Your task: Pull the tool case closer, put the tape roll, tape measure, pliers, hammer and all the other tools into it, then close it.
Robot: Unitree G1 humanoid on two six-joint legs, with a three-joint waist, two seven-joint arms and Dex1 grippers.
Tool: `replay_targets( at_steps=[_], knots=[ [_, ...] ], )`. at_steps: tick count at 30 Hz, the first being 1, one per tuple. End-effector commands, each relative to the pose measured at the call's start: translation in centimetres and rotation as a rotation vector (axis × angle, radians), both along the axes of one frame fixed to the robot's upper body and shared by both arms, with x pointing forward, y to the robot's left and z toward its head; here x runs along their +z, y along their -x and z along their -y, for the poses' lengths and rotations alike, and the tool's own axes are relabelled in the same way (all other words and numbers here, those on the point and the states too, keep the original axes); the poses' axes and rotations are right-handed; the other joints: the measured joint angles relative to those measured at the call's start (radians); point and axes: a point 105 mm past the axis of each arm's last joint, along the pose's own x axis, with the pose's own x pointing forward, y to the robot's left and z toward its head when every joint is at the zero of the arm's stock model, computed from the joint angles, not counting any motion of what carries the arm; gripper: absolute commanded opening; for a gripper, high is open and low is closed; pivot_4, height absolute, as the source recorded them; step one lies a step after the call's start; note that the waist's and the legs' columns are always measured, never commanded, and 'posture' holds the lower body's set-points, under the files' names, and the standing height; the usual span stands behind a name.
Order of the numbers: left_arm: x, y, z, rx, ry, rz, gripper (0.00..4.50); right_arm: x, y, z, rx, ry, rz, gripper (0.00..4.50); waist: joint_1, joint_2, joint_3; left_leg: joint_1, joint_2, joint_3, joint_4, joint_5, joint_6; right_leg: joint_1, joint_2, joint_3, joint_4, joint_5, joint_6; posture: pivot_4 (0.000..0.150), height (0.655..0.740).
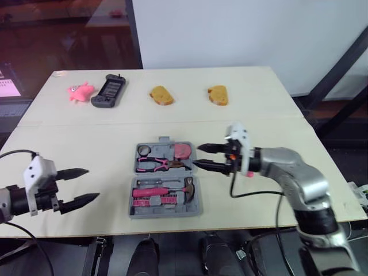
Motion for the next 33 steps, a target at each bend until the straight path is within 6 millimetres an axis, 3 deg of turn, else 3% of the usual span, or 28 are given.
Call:
replay_targets(
  at_steps=[1, 6, 10, 12, 17, 21, 25, 29, 33],
  knots=[
    [-0.3, 0.2, -2.9, 0.096, -0.023, 0.03, 4.5, 0.7, 0.8, 3.2, -0.108, -0.011, 0.038, 4.39, -0.002, 0.0, 0.0, 0.0, 0.0, 0.0, 0.0, 0.0, 0.0, 0.0, 0.0, 0.0, 0.0, 0.0, 0.0, 0.15, 0.74],
    [-0.9, 0.8, -5.2, 0.166, -0.005, 0.03, 4.5, 0.3, 1.3, 7.7, -0.29, -0.056, 0.07, 4.46, 0.0, -0.001, 0.001, 0.0, 0.0, 0.001, 0.0, 0.0, 0.0, 0.0, 0.0, 0.001, 0.0, 0.0, -0.001, 0.15, 0.74],
    [-1.7, 1.2, -8.1, 0.291, 0.02, 0.044, 4.5, -2.3, 3.3, 13.4, -0.491, -0.018, 0.096, 4.46, 0.014, -0.003, 0.0, 0.0, 0.0, 0.001, 0.0, 0.0, 0.0, 0.0, 0.0, 0.001, -0.001, -0.001, -0.001, 0.15, 0.74],
    [-1.6, 1.4, -8.7, 0.312, 0.012, 0.056, 4.5, -3.4, 4.1, 14.8, -0.541, 0.034, 0.085, 4.46, 0.014, -0.003, 0.001, 0.0, 0.0, 0.001, 0.0, 0.0, 0.0, 0.001, -0.001, 0.001, -0.002, -0.001, 0.0, 0.15, 0.74],
    [-1.0, 1.1, -9.2, 0.314, 0.001, 0.08, 4.5, -3.1, 4.0, 16.5, -0.624, 0.0, 0.097, 4.46, 0.007, -0.003, 0.001, 0.002, 0.0, 0.002, 0.001, 0.0, 0.0, 0.001, -0.001, 0.001, -0.001, 0.001, -0.003, 0.15, 0.74],
    [0.1, -0.3, -7.9, 0.256, 0.0, 0.111, 4.5, -2.5, 2.8, 16.7, -0.64, -0.026, 0.105, 4.46, 0.009, -0.002, 0.001, 0.001, 0.0, 0.002, 0.001, 0.0, 0.0, 0.001, -0.001, 0.001, -0.001, 0.001, -0.003, 0.15, 0.74],
    [1.0, -1.3, -5.0, 0.125, 0.02, 0.078, 4.5, -1.5, 2.0, 15.7, -0.651, -0.014, 0.129, 4.46, 0.015, -0.002, 0.001, 0.001, 0.0, 0.002, -0.001, 0.0, 0.0, 0.001, -0.001, 0.001, -0.001, 0.0, -0.002, 0.15, 0.74],
    [4.1, -3.6, 1.1, -0.152, 0.086, 0.069, 4.5, 0.6, 0.6, 13.1, -0.659, 0.04, 0.144, 4.46, 0.014, 0.0, 0.004, 0.0, 0.0, 0.001, 0.002, 0.0, 0.0, 0.001, 0.0, 0.001, 0.0, 0.0, -0.002, 0.15, 0.74],
    [5.6, -3.6, 5.0, -0.333, 0.077, 0.03, 4.5, 0.1, 0.2, 12.2, -0.715, 0.21, 0.084, 4.46, 0.01, 0.0, 0.005, 0.0, 0.0, 0.001, 0.002, 0.0, 0.0, 0.001, 0.0, 0.001, 0.0, 0.0, -0.001, 0.15, 0.74]
  ],
)
